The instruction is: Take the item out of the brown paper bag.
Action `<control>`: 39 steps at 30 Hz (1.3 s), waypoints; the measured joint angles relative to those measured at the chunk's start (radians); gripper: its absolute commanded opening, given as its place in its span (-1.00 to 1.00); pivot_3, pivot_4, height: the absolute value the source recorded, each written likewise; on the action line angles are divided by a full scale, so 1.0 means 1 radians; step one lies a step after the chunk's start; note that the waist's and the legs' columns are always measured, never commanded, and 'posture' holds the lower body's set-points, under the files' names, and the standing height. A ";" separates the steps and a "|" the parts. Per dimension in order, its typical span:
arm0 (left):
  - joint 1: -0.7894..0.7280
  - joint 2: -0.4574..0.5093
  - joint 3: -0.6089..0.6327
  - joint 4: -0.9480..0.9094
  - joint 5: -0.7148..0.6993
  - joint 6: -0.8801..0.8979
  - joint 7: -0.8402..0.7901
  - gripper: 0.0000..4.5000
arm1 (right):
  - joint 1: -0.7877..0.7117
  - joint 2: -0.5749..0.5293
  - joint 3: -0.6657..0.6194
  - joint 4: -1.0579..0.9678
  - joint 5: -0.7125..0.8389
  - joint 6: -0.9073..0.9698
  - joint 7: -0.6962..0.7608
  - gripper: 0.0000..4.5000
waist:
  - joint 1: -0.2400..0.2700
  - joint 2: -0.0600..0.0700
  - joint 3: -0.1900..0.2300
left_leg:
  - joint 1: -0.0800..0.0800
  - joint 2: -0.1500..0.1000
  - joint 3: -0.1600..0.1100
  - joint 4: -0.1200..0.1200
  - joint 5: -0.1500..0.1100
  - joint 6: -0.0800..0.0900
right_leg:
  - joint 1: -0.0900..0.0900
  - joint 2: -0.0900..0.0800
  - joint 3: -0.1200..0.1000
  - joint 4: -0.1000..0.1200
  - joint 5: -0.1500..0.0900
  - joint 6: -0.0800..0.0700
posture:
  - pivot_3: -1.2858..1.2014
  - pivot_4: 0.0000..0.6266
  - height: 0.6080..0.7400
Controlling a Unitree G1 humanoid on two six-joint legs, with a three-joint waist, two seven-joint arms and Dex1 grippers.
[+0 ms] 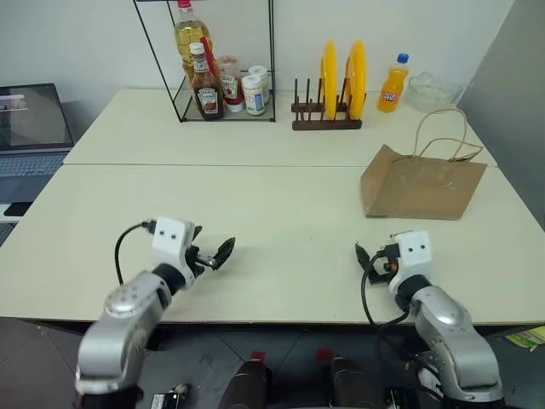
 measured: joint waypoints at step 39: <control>-0.914 -0.092 -0.342 0.640 0.060 -0.297 -0.689 0.99 | -1.145 -0.586 0.213 1.432 -0.228 -0.459 0.768 1.00 | -0.041 -0.001 0.007 | -0.002 -0.002 0.010 0.002 0.002 -0.003 | -0.002 -0.002 0.004 0.001 0.000 0.000 | 0.03 -0.52 1.00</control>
